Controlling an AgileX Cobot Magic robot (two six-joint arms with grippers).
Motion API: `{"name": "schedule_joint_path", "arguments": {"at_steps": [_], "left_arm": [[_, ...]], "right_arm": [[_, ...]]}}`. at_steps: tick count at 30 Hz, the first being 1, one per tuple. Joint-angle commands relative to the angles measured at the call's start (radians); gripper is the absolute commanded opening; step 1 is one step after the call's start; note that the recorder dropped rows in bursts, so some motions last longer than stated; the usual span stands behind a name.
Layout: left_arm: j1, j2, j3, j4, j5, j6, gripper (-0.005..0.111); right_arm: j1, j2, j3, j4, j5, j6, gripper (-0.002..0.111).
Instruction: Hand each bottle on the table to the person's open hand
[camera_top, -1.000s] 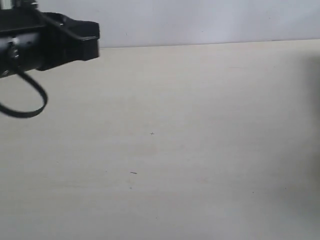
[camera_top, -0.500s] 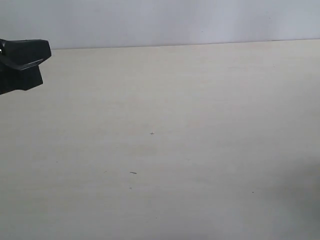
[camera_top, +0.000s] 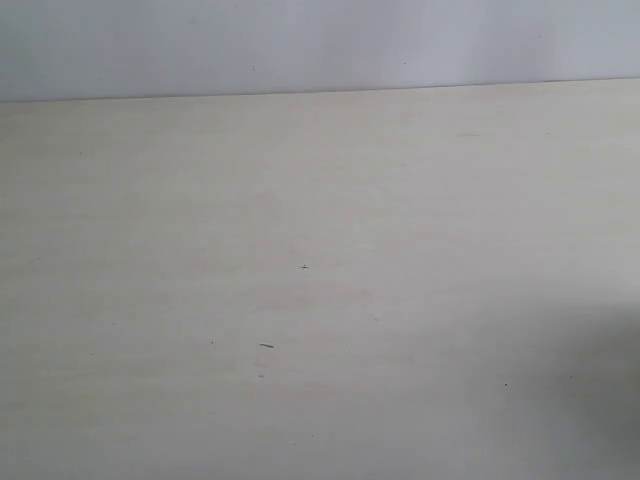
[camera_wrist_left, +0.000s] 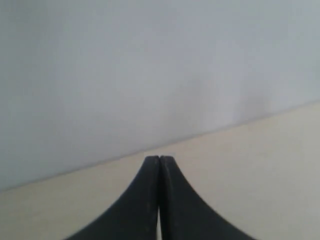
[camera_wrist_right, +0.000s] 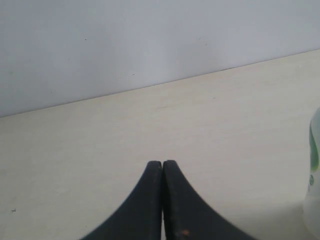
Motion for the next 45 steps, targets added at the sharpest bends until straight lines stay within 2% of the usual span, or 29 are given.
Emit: {"name": "schedule_joint_path", "arguments": {"at_steps": [1, 5, 12, 19, 21, 30, 40, 45], "left_arm": [[0.135, -0.181, 0.005, 0.013, -0.016, 0.007, 0.0], [0.252, -0.378, 0.005, 0.013, -0.016, 0.007, 0.0], [0.339, -0.663, 0.005, 0.015, 0.015, 0.02, 0.0], [0.351, -0.805, 0.007, 0.013, 0.47, 0.009, 0.0], [0.351, -0.805, 0.025, 0.004, 0.542, 0.007, 0.0], [0.351, -0.805, 0.231, 0.003, 0.486, 0.007, 0.0], [0.351, -0.805, 0.46, -0.025, 0.485, -0.029, 0.0], [0.351, -0.805, 0.508, -0.025, 0.485, -0.025, 0.0]], "right_arm": [[0.0, -0.005, 0.004, -0.001, -0.006, -0.001, 0.0], [0.0, -0.005, 0.004, -0.001, -0.006, -0.001, 0.0], [0.0, -0.005, 0.004, -0.001, -0.006, -0.001, 0.0], [0.0, -0.005, 0.004, -0.001, -0.006, -0.001, 0.0], [0.0, -0.005, 0.004, -0.001, -0.006, -0.001, 0.0], [0.0, -0.005, 0.004, -0.001, -0.006, -0.001, 0.0], [0.0, -0.005, 0.004, -0.001, -0.006, -0.001, 0.0], [0.0, -0.005, 0.004, -0.001, -0.006, -0.001, 0.0]]}}
